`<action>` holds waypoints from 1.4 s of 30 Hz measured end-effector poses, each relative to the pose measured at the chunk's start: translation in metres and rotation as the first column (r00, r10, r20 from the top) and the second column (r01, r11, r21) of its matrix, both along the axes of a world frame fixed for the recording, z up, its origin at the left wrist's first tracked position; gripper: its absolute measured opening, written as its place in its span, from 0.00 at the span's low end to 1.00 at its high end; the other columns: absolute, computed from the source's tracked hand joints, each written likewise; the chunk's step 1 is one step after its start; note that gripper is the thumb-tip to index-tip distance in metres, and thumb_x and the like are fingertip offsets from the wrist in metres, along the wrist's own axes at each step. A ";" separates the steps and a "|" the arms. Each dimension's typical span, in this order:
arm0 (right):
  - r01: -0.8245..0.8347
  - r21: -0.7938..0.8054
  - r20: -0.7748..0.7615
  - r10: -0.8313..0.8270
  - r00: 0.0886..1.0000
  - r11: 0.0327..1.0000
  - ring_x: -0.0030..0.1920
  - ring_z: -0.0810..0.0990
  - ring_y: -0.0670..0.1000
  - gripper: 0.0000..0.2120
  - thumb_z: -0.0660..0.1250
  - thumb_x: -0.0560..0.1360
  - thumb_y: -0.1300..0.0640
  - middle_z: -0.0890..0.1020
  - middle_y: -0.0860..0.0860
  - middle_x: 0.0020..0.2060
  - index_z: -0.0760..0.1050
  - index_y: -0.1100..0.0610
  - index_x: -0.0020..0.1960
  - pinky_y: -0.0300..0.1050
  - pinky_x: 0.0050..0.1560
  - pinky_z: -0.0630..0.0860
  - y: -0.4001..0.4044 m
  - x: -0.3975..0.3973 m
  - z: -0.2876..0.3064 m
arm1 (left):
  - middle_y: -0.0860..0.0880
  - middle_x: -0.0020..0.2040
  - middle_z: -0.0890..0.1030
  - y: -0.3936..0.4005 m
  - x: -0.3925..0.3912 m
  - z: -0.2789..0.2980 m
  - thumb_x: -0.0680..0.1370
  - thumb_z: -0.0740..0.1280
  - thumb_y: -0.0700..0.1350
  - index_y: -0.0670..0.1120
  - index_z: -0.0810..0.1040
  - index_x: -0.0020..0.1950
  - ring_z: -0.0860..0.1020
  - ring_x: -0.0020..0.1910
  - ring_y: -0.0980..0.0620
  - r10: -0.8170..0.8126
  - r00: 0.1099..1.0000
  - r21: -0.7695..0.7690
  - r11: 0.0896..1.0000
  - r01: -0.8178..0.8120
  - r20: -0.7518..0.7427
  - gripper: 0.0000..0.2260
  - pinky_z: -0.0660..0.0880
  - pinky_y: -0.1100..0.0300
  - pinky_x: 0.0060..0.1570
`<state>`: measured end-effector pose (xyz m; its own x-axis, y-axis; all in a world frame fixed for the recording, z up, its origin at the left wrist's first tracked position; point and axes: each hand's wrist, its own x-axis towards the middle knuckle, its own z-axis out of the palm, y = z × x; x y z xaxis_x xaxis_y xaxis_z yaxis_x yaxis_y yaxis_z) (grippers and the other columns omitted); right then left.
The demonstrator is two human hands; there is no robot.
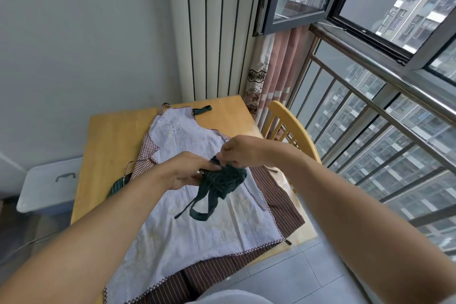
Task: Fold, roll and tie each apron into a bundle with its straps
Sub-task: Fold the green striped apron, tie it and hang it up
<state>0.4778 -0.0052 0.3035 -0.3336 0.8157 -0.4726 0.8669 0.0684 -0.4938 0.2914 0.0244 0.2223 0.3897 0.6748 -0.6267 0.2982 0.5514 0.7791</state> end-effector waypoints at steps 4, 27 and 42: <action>0.213 -0.164 -0.343 -0.258 0.903 0.963 0.27 0.64 0.45 0.16 0.59 0.86 0.52 0.70 0.46 0.28 0.83 0.58 0.58 0.38 0.28 0.61 -0.014 0.017 -0.025 | 0.36 0.54 0.85 0.005 -0.011 -0.004 0.76 0.74 0.35 0.33 0.82 0.57 0.85 0.46 0.45 0.340 0.919 -0.029 0.940 -0.341 0.201 0.11 0.83 0.56 0.41; 0.219 -0.837 -0.528 -0.845 -0.087 0.501 0.54 0.83 0.54 0.15 0.62 0.81 0.67 0.85 0.60 0.53 0.76 0.66 0.66 0.44 0.52 0.83 -0.028 0.034 -0.090 | 0.46 0.51 0.86 -0.017 -0.013 -0.020 0.70 0.74 0.25 0.42 0.81 0.57 0.84 0.53 0.47 0.125 0.954 0.351 0.910 -0.220 0.273 0.19 0.82 0.56 0.52; 0.538 -0.678 -0.625 -0.778 -0.062 0.501 0.51 0.87 0.49 0.10 0.67 0.79 0.68 0.87 0.54 0.53 0.82 0.65 0.59 0.41 0.51 0.83 0.005 0.008 -0.148 | 0.46 0.63 0.81 -0.016 -0.026 -0.091 0.71 0.71 0.25 0.39 0.83 0.59 0.79 0.65 0.49 0.165 0.959 0.968 0.147 0.205 -0.228 0.19 0.72 0.64 0.69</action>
